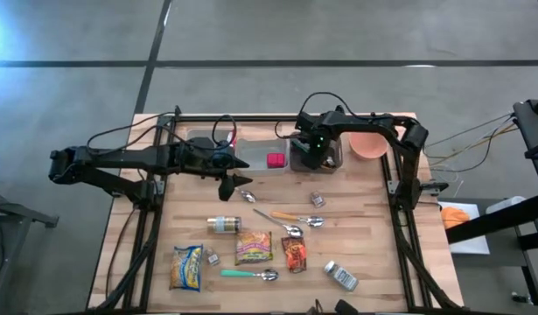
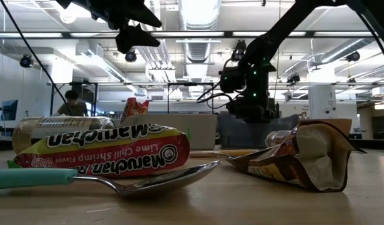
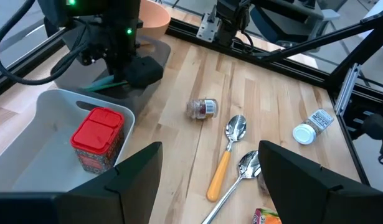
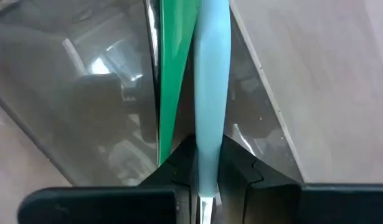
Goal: Pick & Place Food Item
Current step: Put the light blue spoon into the black bin
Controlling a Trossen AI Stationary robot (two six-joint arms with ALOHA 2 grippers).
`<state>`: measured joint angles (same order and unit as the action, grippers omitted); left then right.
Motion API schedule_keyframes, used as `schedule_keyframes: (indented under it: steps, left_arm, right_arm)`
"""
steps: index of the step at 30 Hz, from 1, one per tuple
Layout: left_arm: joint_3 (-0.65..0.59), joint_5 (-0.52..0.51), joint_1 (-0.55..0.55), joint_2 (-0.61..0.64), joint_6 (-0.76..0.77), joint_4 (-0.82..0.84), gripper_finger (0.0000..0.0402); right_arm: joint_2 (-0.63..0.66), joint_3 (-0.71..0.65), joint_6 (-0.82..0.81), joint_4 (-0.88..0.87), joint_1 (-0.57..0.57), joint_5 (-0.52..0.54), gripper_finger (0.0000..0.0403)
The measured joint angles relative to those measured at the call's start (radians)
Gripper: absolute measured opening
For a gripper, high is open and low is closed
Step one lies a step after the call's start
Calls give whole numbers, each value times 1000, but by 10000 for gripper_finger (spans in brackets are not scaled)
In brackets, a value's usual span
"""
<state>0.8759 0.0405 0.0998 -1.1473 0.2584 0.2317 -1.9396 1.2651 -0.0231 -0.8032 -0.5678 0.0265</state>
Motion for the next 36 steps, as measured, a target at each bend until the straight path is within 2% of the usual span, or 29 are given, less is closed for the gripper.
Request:
schedule_keyframes:
  steps: [11,16,19,36]
  left_arm:
    - [0,0,0,0,0,6,270]
    - [0,0,0,0,0,6,270]
    - [0,0,0,0,0,8,270]
    - [0,0,0,0,2,11,270]
  right_arm:
    - [-21,38,-3,3,-1,-6,33]
    - [-19,39,-3,2,0,-12,67]
    - [-20,39,-3,0,0,-12,73]
    - [-20,40,4,-2,-1,-48,79]
